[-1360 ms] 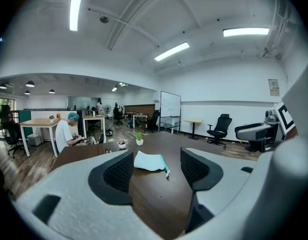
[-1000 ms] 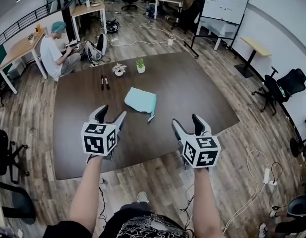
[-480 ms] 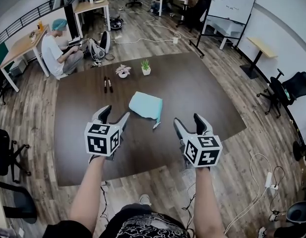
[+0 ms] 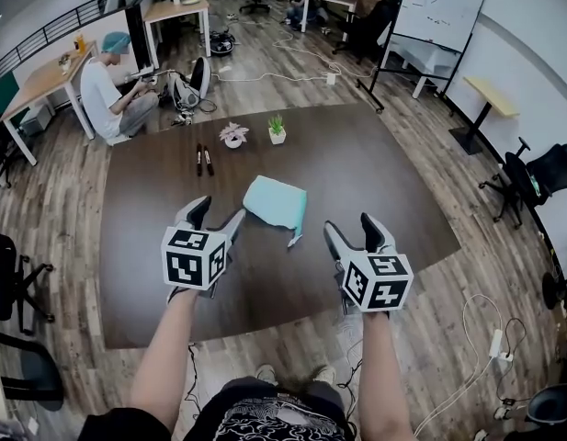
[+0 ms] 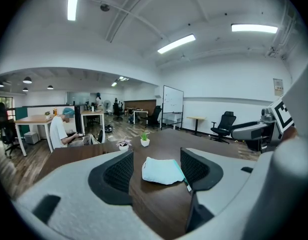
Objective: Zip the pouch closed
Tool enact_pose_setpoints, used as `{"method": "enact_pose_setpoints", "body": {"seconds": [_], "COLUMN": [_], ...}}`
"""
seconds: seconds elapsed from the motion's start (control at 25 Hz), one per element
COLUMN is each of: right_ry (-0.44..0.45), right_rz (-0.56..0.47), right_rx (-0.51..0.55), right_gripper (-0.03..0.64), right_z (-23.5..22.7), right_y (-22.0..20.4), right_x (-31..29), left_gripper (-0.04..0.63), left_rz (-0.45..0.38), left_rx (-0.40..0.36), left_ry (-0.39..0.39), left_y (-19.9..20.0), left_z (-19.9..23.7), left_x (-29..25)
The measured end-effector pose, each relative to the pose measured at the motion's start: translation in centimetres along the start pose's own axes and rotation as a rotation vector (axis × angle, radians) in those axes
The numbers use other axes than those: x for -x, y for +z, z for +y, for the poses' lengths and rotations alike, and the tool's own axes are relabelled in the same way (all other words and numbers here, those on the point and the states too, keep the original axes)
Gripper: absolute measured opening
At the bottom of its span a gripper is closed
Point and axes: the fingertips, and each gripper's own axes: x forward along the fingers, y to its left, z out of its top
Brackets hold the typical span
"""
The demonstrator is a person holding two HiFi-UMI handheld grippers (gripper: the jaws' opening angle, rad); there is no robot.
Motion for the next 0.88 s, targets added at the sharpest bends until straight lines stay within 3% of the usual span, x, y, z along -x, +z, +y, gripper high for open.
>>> {"method": "enact_pose_setpoints", "body": {"seconds": [0.48,0.88], "right_ry": [0.091,0.263], "right_rz": [-0.009,0.017], "right_rx": [0.046,0.088], "right_gripper": [0.316,0.316], "right_z": [-2.9,-8.4], "right_y": [0.9,3.0], "right_x": [-4.8,-9.7], "left_gripper": [0.268,0.268], "left_rz": [-0.021,0.0], "left_rx": [0.034,0.095], "left_ry": [0.083,0.256], "left_y": [0.1,1.6], "left_z": [0.2,-1.7], "left_x": [-3.5,-6.8]}}
